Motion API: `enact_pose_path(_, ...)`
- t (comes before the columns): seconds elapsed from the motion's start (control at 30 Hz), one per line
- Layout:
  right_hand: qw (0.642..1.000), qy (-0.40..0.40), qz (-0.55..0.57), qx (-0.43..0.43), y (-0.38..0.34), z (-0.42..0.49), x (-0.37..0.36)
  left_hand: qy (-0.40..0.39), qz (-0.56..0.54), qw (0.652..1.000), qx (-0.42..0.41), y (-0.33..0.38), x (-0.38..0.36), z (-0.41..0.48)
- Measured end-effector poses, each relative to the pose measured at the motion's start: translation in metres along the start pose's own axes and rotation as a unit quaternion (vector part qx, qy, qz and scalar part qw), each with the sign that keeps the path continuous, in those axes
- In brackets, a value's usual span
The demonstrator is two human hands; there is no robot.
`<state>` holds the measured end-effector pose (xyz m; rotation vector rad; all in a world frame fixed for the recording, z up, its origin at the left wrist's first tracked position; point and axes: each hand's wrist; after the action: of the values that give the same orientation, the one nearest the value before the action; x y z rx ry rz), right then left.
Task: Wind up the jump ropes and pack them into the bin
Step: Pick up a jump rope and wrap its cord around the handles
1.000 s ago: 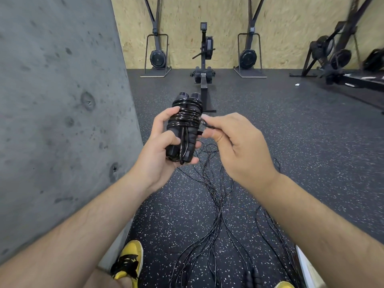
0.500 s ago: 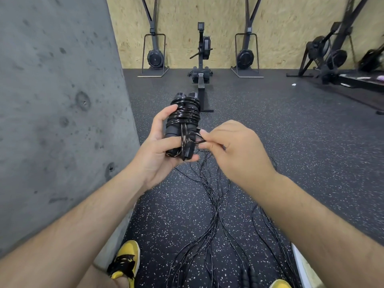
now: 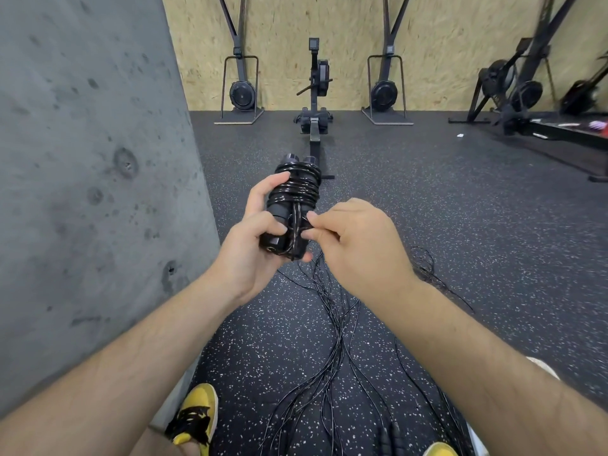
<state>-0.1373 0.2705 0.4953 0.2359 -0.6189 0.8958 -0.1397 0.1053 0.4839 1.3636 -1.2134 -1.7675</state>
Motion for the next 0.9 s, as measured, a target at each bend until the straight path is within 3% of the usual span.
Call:
enact_pose_path(0.23, 0.980, 0.005, 0.139, -0.140, -0.017, 0.004, -0.003, 0.020, -0.014, 1.000, -0.002, -0.001, 0.001, 0.000)
enact_pose_path(0.33, 0.988, -0.019, 0.086, -0.130, -0.016, 0.005, -0.011, 0.040, -0.011, 0.999, -0.003, -0.001, 0.002, -0.001)
enact_pose_path(0.53, 0.987, -0.120, 0.092, -0.059, -0.023, -0.001, -0.019, 0.070, -0.017, 0.997, 0.009, 0.001, 0.009, -0.002)
enact_pose_path(0.73, 0.993, -0.043, 0.078, -0.072, -0.023, -0.006, -0.027, 0.071, -0.016, 0.997, 0.004, -0.001, 0.008, -0.003)
enact_pose_path(0.9, 0.984, -0.003, 0.120, -0.135, -0.030, 0.001, -0.028, 0.075, -0.012, 0.997, 0.001, -0.001, 0.011, -0.002)
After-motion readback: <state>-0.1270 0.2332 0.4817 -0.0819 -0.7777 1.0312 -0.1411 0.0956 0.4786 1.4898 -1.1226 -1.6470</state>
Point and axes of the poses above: each hand's wrist, its own z-axis towards the middle knuckle, its own x-axis out of the back of the hand, y = z × x, and after that the axes turned 13 degrees about x, right-handed
